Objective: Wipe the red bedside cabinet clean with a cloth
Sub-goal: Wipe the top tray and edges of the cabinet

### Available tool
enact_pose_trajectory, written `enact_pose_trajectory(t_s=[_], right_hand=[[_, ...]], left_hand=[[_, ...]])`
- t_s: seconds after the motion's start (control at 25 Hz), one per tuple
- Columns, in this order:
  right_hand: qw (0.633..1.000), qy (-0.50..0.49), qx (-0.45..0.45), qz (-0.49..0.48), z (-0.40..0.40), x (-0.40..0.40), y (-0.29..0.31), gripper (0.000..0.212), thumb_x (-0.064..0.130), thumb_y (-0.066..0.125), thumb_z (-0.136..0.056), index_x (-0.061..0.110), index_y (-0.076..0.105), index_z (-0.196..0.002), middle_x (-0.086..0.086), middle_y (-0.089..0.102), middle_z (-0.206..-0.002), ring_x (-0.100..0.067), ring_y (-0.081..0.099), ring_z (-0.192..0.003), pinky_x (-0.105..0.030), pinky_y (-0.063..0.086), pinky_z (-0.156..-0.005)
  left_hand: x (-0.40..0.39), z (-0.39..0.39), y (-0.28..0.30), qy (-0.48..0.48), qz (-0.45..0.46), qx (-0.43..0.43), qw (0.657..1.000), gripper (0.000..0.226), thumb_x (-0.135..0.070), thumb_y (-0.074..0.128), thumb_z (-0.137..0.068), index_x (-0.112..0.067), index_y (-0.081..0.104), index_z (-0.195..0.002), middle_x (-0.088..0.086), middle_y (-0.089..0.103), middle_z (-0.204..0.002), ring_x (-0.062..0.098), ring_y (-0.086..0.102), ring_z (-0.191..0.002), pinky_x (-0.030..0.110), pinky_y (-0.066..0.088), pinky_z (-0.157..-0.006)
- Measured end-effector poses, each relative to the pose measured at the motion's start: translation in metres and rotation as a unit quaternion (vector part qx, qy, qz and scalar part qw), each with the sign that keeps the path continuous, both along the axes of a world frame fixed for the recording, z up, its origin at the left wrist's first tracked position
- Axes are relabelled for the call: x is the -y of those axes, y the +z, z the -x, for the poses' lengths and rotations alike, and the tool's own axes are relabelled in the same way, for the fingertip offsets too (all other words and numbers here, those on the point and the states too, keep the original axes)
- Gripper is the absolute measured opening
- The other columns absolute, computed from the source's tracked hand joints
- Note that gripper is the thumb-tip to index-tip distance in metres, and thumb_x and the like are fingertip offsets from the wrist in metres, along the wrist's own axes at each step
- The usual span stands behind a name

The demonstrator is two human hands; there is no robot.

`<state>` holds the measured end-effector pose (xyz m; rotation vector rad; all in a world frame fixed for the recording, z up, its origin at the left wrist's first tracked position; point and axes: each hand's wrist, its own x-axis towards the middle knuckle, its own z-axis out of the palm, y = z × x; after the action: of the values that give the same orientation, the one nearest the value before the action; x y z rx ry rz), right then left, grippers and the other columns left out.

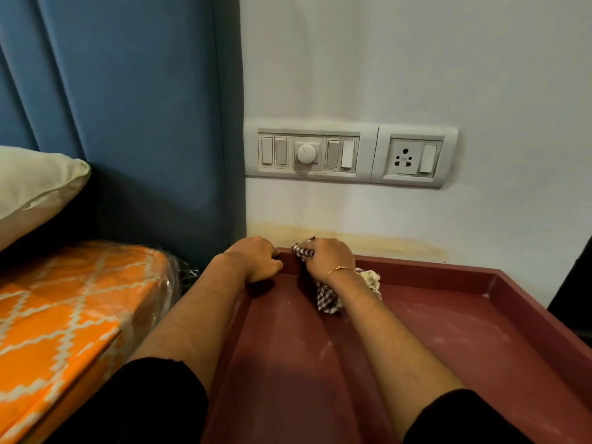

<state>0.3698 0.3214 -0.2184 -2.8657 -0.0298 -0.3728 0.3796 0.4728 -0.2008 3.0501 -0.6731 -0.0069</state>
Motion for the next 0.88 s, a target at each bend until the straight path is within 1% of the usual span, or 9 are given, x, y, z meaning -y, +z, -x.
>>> enact_pose_trajectory(t_s=[0.08,0.16,0.28,0.44,0.52,0.6,0.68,0.8,0.88], right_hand=[[1.0,-0.026,0.017,0.004,0.0,-0.014,-0.003,0.035,0.011,0.049,-0.087,0.024,0.065,-0.115,-0.009,0.065,-0.117,-0.033,0.057,-0.112,-0.031,0.047,-0.088],[1.0,0.017,0.024,-0.008,0.0,-0.032,-0.004,0.034,0.012,0.05,-0.088,0.025,0.064,-0.116,-0.007,0.065,-0.118,-0.033,0.056,-0.112,-0.031,0.047,-0.09],[0.998,0.058,-0.004,-0.03,-0.001,-0.023,0.0,0.039,0.016,0.053,-0.089,0.03,0.059,-0.124,-0.004,0.062,-0.126,-0.03,0.055,-0.115,-0.033,0.045,-0.097],[1.0,0.007,0.009,-0.022,0.001,-0.038,-0.001,0.036,0.014,0.052,-0.09,0.023,0.06,-0.123,-0.006,0.062,-0.124,-0.031,0.055,-0.114,-0.033,0.046,-0.096],[0.997,0.059,-0.011,-0.04,-0.002,-0.055,0.002,0.035,0.016,0.052,-0.09,0.025,0.06,-0.124,-0.006,0.061,-0.126,-0.031,0.055,-0.115,-0.033,0.045,-0.097],[0.994,0.096,-0.04,-0.044,-0.007,-0.059,0.006,0.036,0.018,0.052,-0.09,0.027,0.06,-0.124,-0.005,0.061,-0.128,-0.03,0.054,-0.116,-0.034,0.046,-0.098],[0.996,0.081,-0.028,-0.032,-0.014,-0.06,0.006,0.035,0.019,0.052,-0.09,0.026,0.061,-0.123,-0.005,0.062,-0.126,-0.03,0.055,-0.115,-0.034,0.047,-0.096],[0.997,0.064,0.014,0.036,-0.009,-0.071,0.004,0.029,0.023,0.051,-0.092,0.022,0.064,-0.117,-0.007,0.065,-0.119,-0.031,0.056,-0.11,-0.033,0.048,-0.09],[0.994,0.106,-0.006,0.018,-0.006,-0.068,0.004,0.034,0.019,0.051,-0.09,0.025,0.061,-0.122,-0.007,0.063,-0.124,-0.032,0.054,-0.115,-0.034,0.047,-0.094]], left_hand=[[-0.011,0.003,0.004,-0.015,-0.023,-0.023,0.999,0.048,-0.029,0.039,-0.093,-0.01,0.042,-0.137,0.011,0.037,-0.148,0.026,0.036,-0.134,0.038,0.031,-0.111],[-0.025,0.011,0.007,-0.032,-0.034,-0.012,0.999,0.052,-0.028,0.038,-0.094,-0.009,0.032,-0.143,0.008,0.023,-0.155,0.023,0.026,-0.141,0.035,0.023,-0.116],[-0.042,0.027,0.012,-0.073,-0.048,0.003,0.996,0.05,-0.029,0.035,-0.097,-0.01,0.032,-0.144,0.006,0.027,-0.154,0.02,0.028,-0.14,0.03,0.021,-0.116],[-0.07,0.049,0.003,-0.083,-0.058,-0.023,0.995,0.056,-0.039,0.029,-0.098,-0.015,0.017,-0.148,0.0,0.013,-0.158,0.014,0.016,-0.145,0.024,0.011,-0.116],[-0.081,0.059,-0.003,-0.08,-0.019,-0.034,0.996,0.067,-0.046,0.021,-0.089,-0.016,0.018,-0.148,-0.002,0.013,-0.158,0.011,0.016,-0.144,0.02,0.01,-0.115],[-0.083,0.063,-0.002,-0.085,0.038,-0.031,0.995,0.074,-0.041,0.018,-0.077,-0.016,0.019,-0.147,-0.002,0.015,-0.157,0.009,0.018,-0.144,0.015,0.01,-0.113],[-0.08,0.064,0.0,-0.092,0.079,-0.024,0.992,0.074,-0.034,0.018,-0.075,-0.016,0.022,-0.146,-0.001,0.02,-0.156,0.01,0.022,-0.142,0.011,0.011,-0.109],[-0.077,0.061,-0.002,-0.101,0.085,-0.032,0.991,0.073,-0.03,0.019,-0.074,-0.015,0.028,-0.145,0.001,0.027,-0.154,0.012,0.028,-0.14,0.013,0.016,-0.109],[-0.077,0.058,-0.005,-0.094,0.081,-0.044,0.991,0.073,-0.029,0.02,-0.073,-0.015,0.029,-0.144,0.002,0.028,-0.154,0.013,0.028,-0.14,0.017,0.018,-0.11]])
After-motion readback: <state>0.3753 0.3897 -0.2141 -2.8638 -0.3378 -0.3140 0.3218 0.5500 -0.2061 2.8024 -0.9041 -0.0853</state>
